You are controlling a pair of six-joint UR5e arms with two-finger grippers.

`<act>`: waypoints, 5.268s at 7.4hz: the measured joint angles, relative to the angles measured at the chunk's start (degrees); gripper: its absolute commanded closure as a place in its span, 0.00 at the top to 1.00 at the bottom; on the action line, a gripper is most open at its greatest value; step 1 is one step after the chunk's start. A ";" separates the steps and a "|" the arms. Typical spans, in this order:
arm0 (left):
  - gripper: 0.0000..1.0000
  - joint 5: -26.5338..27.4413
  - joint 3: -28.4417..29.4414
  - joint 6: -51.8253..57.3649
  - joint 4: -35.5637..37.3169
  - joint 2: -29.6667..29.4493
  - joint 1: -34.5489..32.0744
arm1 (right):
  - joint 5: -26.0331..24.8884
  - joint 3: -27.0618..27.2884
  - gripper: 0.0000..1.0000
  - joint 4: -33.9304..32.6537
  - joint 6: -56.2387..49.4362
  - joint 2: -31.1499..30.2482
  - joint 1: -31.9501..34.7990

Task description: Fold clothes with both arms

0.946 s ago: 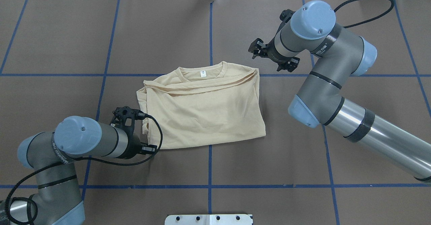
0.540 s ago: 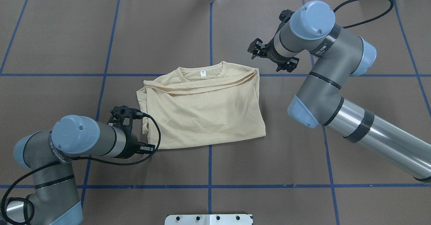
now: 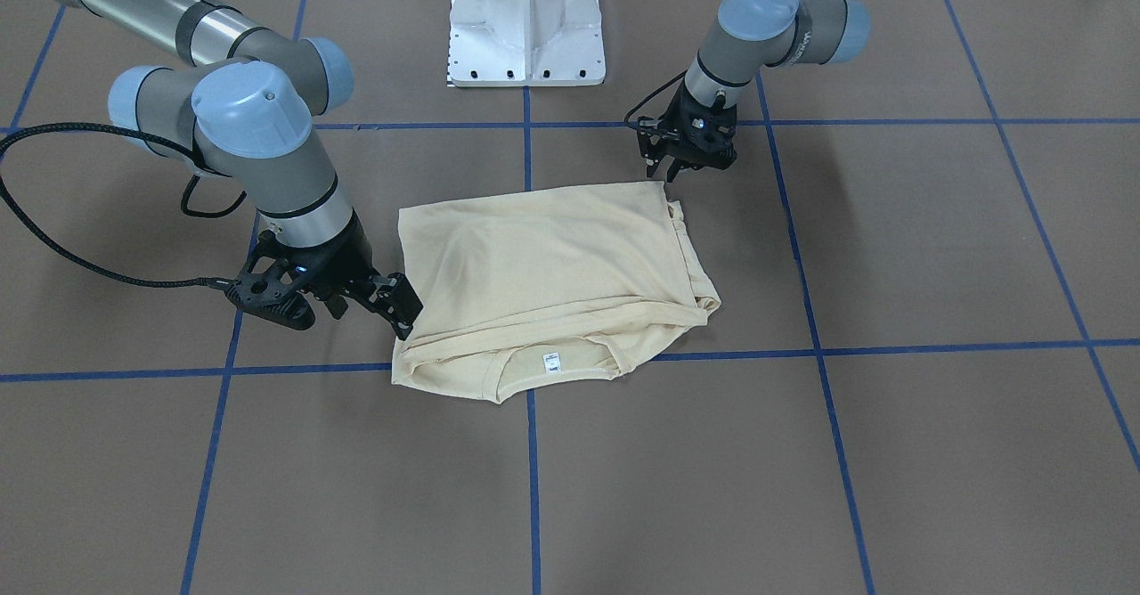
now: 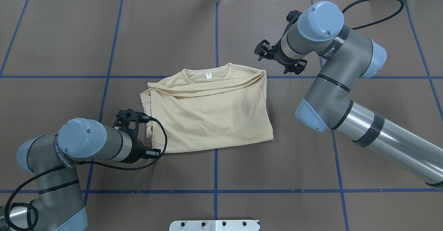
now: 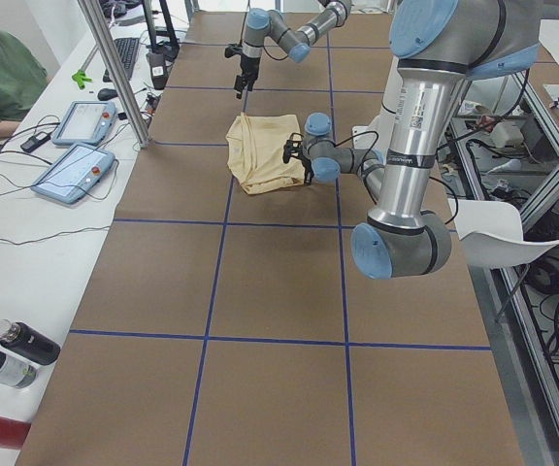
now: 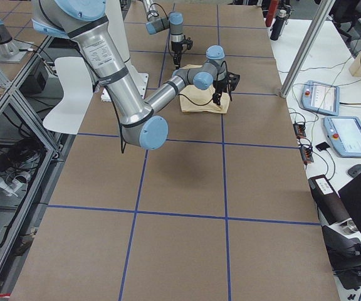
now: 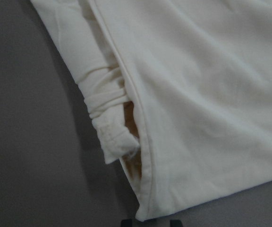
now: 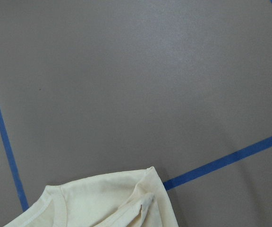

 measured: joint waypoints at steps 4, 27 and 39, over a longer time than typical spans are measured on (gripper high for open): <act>0.38 0.12 0.33 -0.08 0.05 -0.57 0.13 | 0.00 0.52 1.00 0.05 0.08 -0.19 -0.06; 0.67 0.26 0.20 -0.06 7.13 -3.85 -0.73 | 0.00 0.94 1.00 0.06 -0.04 -0.49 -0.15; 0.00 0.30 1.42 -0.08 7.24 -4.72 -0.27 | 0.00 0.90 1.00 0.05 -0.26 -0.51 -0.27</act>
